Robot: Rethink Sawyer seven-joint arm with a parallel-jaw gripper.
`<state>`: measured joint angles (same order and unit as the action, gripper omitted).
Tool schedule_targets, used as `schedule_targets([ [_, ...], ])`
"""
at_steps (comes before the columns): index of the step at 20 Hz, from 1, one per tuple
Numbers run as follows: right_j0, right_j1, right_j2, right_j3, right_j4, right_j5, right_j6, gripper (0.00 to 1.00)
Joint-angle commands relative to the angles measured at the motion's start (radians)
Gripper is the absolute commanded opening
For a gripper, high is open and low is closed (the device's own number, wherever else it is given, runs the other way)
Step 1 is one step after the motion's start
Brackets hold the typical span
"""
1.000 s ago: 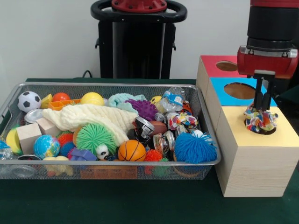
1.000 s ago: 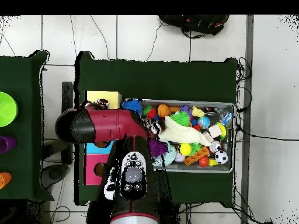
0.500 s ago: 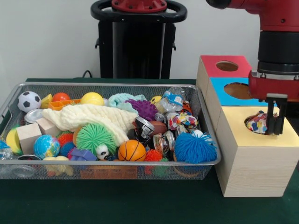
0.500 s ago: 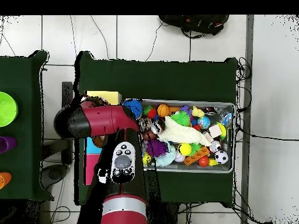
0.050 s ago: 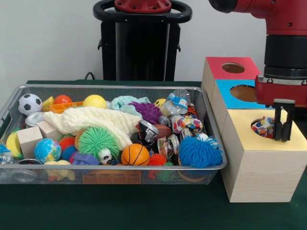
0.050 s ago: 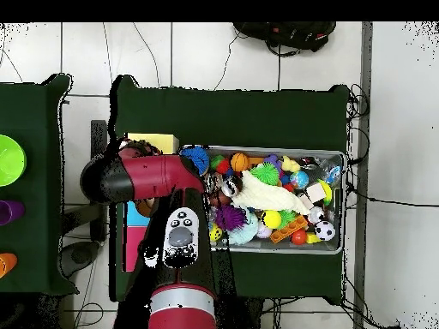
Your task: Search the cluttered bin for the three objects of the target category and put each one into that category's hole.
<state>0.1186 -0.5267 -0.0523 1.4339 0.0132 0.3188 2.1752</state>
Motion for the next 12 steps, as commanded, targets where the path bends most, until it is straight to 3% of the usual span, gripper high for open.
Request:
schedule_targets([
  [1, -0.041, 0.056, 0.032, 0.017, -0.018, -0.019, 0.081, 0.00],
  [7, -0.067, 0.010, 0.057, 0.060, -0.027, 0.002, 0.049, 0.00],
  [12, -0.127, -0.046, 0.115, 0.146, -0.054, 0.003, -0.011, 0.00],
])
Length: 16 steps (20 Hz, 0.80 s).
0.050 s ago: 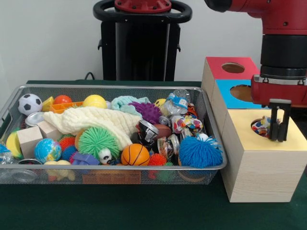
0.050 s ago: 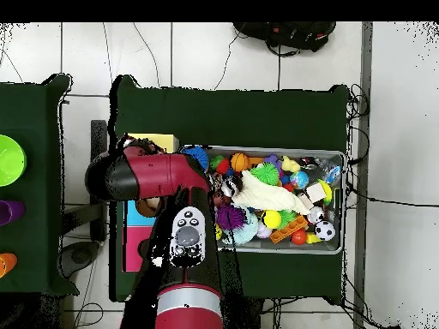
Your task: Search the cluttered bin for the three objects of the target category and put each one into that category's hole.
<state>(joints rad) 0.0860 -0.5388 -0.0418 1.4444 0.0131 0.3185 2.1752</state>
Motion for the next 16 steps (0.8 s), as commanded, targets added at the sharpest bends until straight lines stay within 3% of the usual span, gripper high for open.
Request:
schedule_targets([
  [1, -0.104, -0.040, 0.113, 0.149, -0.060, -0.003, -0.018, 0.00],
  [16, -0.115, -0.078, 0.137, 0.220, -0.076, 0.018, -0.017, 0.00],
])
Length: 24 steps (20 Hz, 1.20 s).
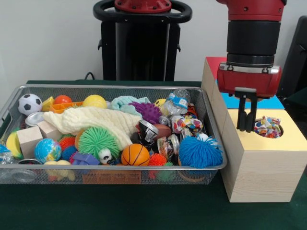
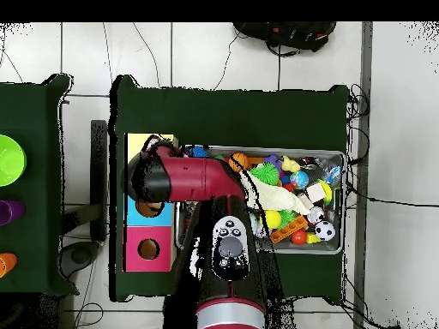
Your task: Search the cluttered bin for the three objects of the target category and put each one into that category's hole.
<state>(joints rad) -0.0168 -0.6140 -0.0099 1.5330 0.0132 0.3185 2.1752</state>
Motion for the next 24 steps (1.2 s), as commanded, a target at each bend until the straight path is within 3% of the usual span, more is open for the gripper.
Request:
schedule_targets([
  [1, -0.006, -0.005, 0.101, 0.137, -0.079, 0.014, -0.014, 0.00],
  [6, 0.041, -0.019, 0.061, 0.149, -0.093, 0.014, 0.015, 0.00],
  [15, 0.052, -0.011, 0.053, 0.146, -0.113, 0.009, 0.029, 0.00],
  [24, 0.035, 0.109, 0.055, 0.062, -0.158, -0.083, 0.029, 0.00],
])
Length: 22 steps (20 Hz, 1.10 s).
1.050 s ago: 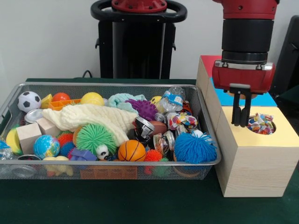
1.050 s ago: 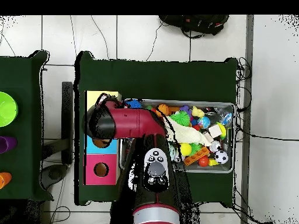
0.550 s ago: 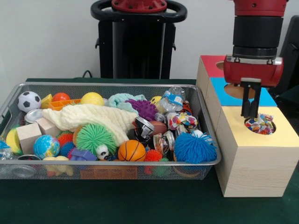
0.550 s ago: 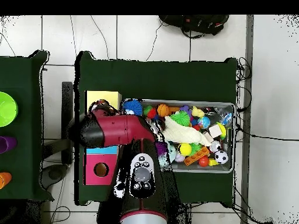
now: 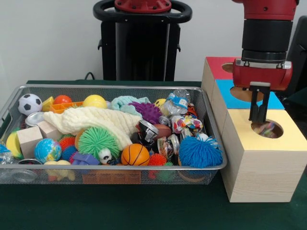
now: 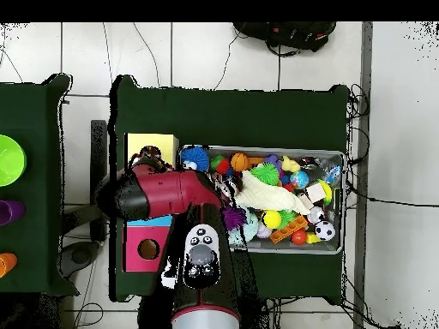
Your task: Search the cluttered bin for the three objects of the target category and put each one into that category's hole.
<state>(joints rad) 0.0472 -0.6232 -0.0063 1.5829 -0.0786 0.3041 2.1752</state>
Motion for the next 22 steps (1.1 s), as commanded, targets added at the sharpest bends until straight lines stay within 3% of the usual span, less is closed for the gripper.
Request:
schedule_targets([
  [1, -0.017, 0.122, 0.040, 0.006, -0.065, -0.070, 0.042, 0.00],
  [12, 0.006, 0.139, 0.018, -0.025, -0.050, -0.049, 0.057, 0.00],
  [22, -0.059, -0.025, 0.079, 0.077, -0.020, 0.103, -0.003, 0.00],
])
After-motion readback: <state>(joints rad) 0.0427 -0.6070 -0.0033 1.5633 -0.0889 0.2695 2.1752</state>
